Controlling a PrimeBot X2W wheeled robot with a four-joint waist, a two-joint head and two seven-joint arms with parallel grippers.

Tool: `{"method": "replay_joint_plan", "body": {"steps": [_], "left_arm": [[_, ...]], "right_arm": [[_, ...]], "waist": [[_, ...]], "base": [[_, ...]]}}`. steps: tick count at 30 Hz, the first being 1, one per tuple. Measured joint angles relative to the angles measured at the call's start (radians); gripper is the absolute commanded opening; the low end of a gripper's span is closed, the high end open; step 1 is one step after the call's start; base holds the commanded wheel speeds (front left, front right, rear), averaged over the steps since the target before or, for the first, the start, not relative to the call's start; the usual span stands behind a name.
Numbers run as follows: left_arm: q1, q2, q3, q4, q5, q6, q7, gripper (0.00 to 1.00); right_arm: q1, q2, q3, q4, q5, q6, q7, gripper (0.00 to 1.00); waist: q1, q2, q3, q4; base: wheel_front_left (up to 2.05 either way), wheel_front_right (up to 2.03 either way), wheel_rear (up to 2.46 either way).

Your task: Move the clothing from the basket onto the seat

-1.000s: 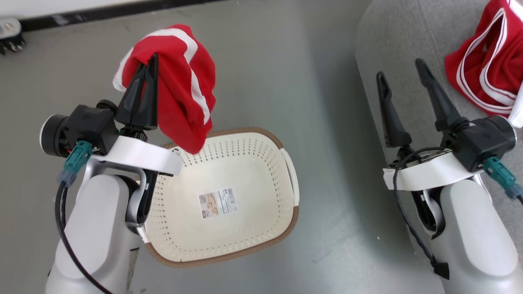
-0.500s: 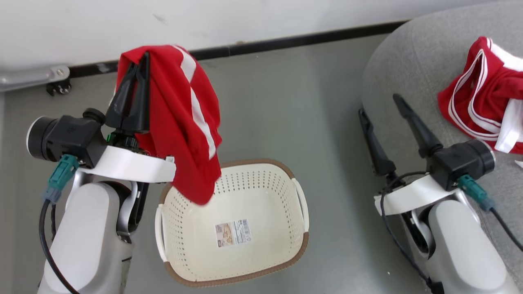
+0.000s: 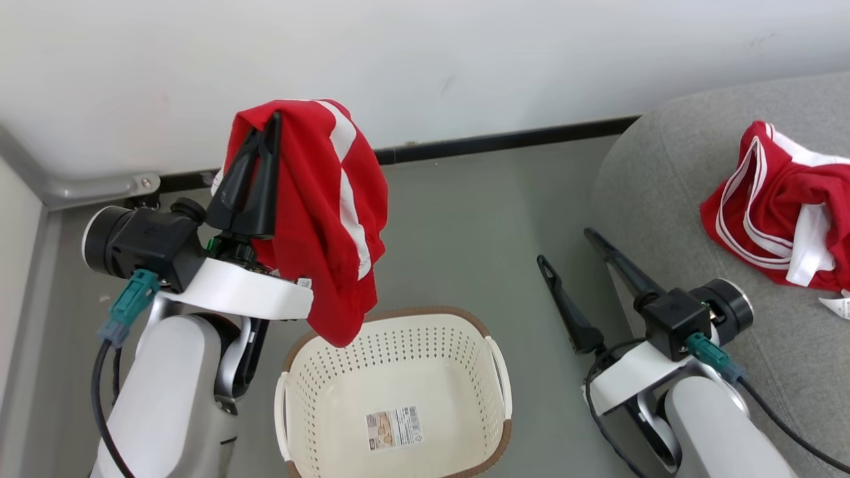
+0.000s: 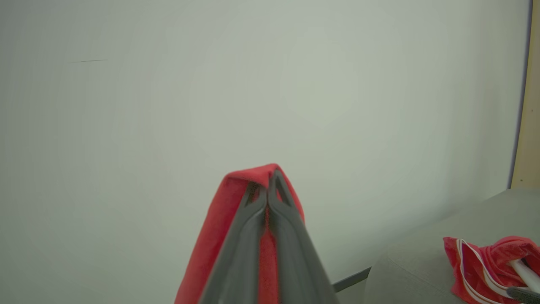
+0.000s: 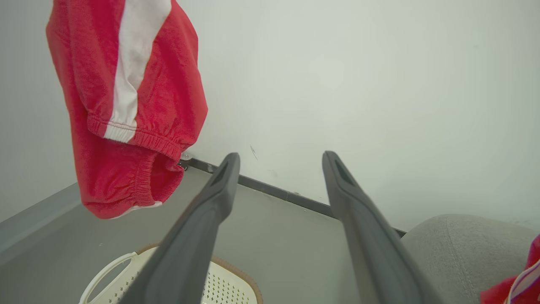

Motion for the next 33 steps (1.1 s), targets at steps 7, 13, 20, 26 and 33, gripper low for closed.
{"method": "replay_joint_plan", "body": {"steps": [7, 13, 20, 26, 33], "left_arm": [[0.000, -0.019, -0.033, -0.008, -0.007, 0.000, 0.024, 0.00], [0.002, -0.033, -0.063, -0.007, -0.007, -0.009, 0.053, 0.00], [0.005, -0.044, -0.102, -0.024, -0.009, -0.011, 0.075, 0.00], [0.004, -0.050, -0.131, -0.059, -0.014, -0.018, 0.101, 0.00], [-0.007, -0.058, -0.158, -0.085, -0.016, -0.018, 0.125, 0.00]], "right_arm": [[0.014, -0.002, 0.044, 0.014, 0.022, 0.000, 0.009, 1.00], [0.044, 0.006, 0.130, 0.025, 0.054, 0.000, 0.014, 1.00], [0.080, 0.017, 0.244, 0.051, 0.095, 0.000, 0.031, 1.00], [0.096, 0.018, 0.294, 0.063, 0.156, 0.000, 0.045, 1.00], [0.079, 0.000, 0.333, 0.088, 0.200, 0.000, 0.062, 1.00]], "waist": [[0.0000, 0.0000, -0.057, 0.008], [0.0000, 0.0000, -0.096, 0.014], [0.0000, 0.0000, -0.129, 0.022], [-0.0001, 0.0000, -0.146, 0.031], [0.0000, 0.0000, -0.155, 0.041]], "base": [[0.00, 0.00, 0.00], [0.00, 0.00, 0.00], [0.00, 0.00, 0.00], [0.00, 0.00, 0.00], [0.00, 0.00, 0.00]]}}
